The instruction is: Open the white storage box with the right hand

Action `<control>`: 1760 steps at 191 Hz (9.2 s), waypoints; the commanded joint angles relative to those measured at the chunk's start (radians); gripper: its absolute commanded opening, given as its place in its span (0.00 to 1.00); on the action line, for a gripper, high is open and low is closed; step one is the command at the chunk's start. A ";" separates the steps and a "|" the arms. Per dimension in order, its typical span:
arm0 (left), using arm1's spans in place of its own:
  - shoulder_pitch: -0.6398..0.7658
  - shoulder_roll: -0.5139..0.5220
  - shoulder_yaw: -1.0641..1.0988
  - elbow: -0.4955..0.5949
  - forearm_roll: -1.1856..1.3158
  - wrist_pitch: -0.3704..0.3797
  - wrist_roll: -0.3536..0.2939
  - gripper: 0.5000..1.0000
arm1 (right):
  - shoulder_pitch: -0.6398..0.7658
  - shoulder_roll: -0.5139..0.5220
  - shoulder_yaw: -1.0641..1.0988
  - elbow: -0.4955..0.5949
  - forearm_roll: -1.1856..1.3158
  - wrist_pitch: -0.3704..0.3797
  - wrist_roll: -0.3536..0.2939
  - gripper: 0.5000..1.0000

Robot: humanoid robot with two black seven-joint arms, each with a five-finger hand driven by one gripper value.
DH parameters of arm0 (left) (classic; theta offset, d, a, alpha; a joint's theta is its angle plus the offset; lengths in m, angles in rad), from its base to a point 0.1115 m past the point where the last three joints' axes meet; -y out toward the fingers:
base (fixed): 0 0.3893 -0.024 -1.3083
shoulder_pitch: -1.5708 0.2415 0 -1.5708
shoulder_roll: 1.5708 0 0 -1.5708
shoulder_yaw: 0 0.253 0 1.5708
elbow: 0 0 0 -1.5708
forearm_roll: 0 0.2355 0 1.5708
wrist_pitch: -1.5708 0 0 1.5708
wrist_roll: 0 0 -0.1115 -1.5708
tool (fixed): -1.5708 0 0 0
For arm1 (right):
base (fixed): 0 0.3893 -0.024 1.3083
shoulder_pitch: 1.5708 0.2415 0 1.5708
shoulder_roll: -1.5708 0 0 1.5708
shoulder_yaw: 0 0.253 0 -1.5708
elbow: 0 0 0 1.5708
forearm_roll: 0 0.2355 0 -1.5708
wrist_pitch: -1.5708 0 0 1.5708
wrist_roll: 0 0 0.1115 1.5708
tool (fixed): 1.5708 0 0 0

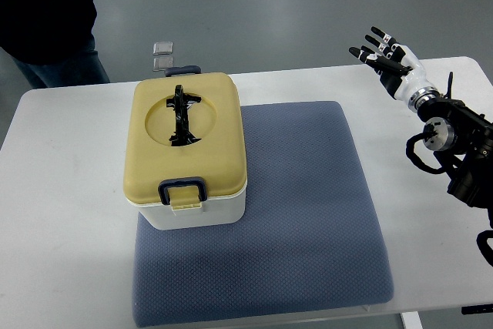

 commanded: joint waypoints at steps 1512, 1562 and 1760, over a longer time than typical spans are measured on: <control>0.000 0.000 0.003 0.005 0.000 0.000 0.000 1.00 | 0.881 -0.350 -1.238 0.574 -1.182 -0.387 0.314 0.00; 0.000 0.000 0.003 0.005 0.000 0.000 0.000 1.00 | 0.752 -0.422 -1.175 0.574 -1.257 -0.391 0.314 0.00; 0.000 0.000 0.003 0.005 0.000 0.001 0.000 1.00 | 0.471 -0.434 -1.081 0.603 -1.386 -0.488 0.314 0.00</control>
